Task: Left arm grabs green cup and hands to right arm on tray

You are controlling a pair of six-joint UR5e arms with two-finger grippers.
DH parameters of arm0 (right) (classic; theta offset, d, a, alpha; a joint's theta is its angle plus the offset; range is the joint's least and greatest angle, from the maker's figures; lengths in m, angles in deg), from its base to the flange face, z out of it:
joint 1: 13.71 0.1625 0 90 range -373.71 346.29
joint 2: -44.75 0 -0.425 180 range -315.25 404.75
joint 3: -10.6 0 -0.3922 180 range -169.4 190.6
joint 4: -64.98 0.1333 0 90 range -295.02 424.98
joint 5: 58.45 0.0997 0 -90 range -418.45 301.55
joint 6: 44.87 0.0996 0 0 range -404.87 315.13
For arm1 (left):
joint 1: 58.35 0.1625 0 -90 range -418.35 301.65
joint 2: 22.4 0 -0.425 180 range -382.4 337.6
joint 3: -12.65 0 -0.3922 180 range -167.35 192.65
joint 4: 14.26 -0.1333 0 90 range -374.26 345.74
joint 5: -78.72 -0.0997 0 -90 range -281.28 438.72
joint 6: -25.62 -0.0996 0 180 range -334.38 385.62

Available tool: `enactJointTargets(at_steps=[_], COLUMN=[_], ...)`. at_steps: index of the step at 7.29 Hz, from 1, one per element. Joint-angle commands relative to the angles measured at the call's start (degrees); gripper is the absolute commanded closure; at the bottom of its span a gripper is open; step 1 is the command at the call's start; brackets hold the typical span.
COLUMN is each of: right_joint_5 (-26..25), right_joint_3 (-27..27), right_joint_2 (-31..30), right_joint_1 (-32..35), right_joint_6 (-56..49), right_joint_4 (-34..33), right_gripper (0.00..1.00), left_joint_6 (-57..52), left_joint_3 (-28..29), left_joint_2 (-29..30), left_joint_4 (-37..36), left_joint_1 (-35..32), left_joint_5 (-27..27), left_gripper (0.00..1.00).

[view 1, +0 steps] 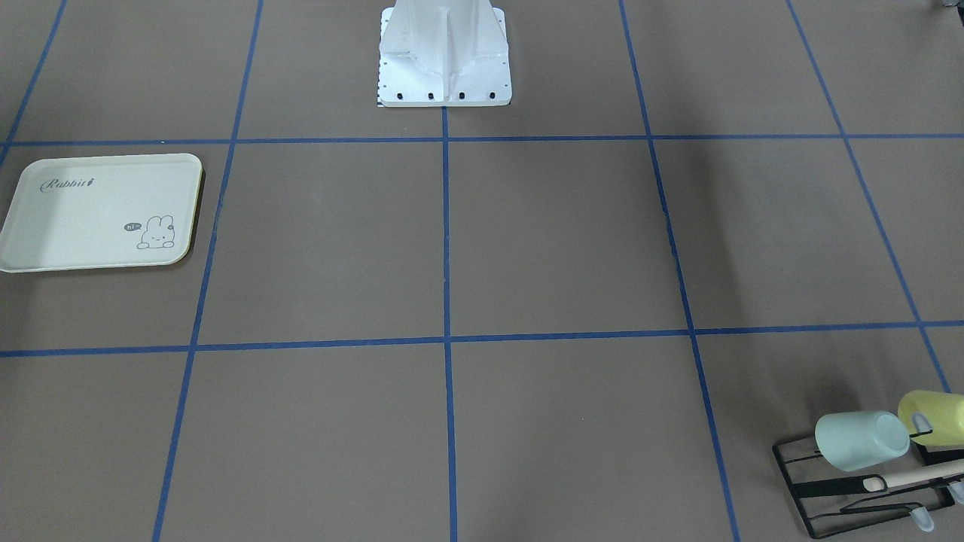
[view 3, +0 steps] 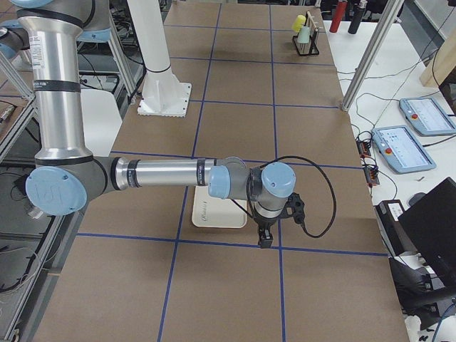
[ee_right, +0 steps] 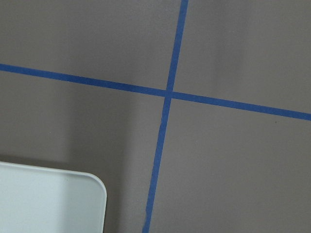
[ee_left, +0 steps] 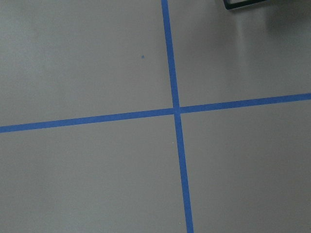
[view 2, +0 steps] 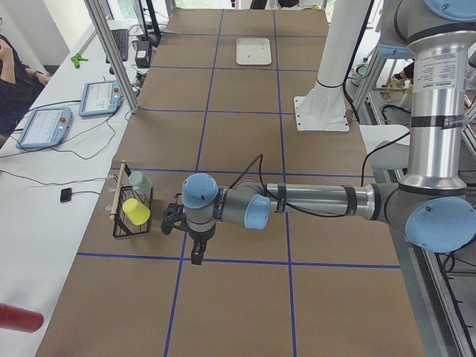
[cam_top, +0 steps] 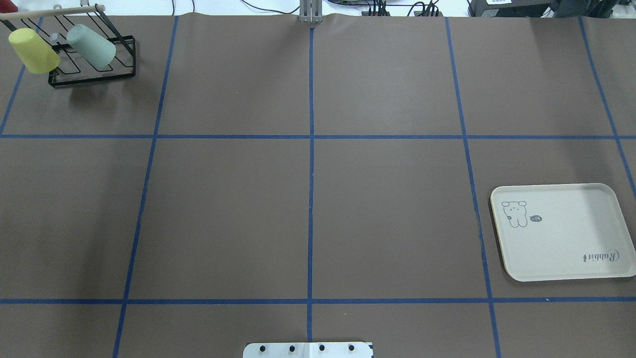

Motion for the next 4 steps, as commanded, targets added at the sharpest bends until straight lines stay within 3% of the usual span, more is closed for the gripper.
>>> enactJointTargets(at_steps=[1, 4], right_joint_5=[0.06, 0.24], right_joint_3=[-0.25, -0.43], right_joint_2=[0.09, 0.09], right_joint_1=[0.0, 0.0], right_joint_6=[0.0, 0.09], right_joint_4=[0.03, 0.03], right_gripper=[0.0, 0.0], left_joint_6=[0.0, 0.08], left_joint_3=[-0.04, -0.48], left_joint_2=[0.0, 3.4], left_joint_4=[0.0, -3.23], left_joint_1=[0.0, -0.09], left_joint_5=[0.0, 0.09], left_gripper=[0.0, 0.0])
